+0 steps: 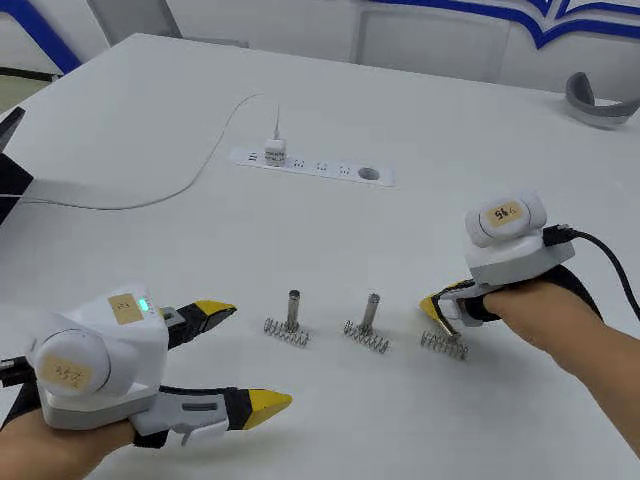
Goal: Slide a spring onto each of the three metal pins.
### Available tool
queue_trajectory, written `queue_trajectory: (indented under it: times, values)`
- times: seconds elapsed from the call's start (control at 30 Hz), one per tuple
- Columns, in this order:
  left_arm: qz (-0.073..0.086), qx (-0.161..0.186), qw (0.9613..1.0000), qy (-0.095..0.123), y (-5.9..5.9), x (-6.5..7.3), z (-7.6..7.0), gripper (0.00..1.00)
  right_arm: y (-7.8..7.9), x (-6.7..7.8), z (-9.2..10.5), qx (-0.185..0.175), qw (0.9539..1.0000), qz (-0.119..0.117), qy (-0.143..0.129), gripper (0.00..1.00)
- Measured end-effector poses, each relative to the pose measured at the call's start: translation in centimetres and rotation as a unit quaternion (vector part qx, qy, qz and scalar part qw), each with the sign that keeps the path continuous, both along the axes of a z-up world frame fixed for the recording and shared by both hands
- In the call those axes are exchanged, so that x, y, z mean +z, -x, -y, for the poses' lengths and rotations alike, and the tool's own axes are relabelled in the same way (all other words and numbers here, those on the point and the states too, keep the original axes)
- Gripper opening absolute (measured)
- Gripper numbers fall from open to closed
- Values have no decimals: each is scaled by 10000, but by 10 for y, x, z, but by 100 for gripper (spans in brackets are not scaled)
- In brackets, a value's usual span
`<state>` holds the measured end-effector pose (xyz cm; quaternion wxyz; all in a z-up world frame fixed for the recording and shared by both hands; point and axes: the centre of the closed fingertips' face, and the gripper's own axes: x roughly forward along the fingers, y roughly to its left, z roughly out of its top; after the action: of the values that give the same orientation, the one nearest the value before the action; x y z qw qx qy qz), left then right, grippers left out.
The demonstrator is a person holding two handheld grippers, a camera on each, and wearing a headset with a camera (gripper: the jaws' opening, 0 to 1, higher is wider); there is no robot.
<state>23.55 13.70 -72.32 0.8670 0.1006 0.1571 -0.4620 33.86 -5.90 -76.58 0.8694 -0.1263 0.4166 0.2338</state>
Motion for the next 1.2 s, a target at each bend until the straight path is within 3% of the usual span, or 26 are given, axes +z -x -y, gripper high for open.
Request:
queue_trajectory:
  times: [0.53, 0.87, 1.2]
  values:
    - [-9, 40, 10000, 18, 0, 0, -2, 71, 3, -2, -1, -92, 9999, -114, -4, 10]
    - [11, 31, 10000, 28, 0, 1, 0, 70, 3, -1, 0, -121, 9999, -6, 84, 9]
    - [63, 29, 10000, 54, -2, 5, 1, 70, 10, 30, -2, -111, 9995, 276, -114, 9]
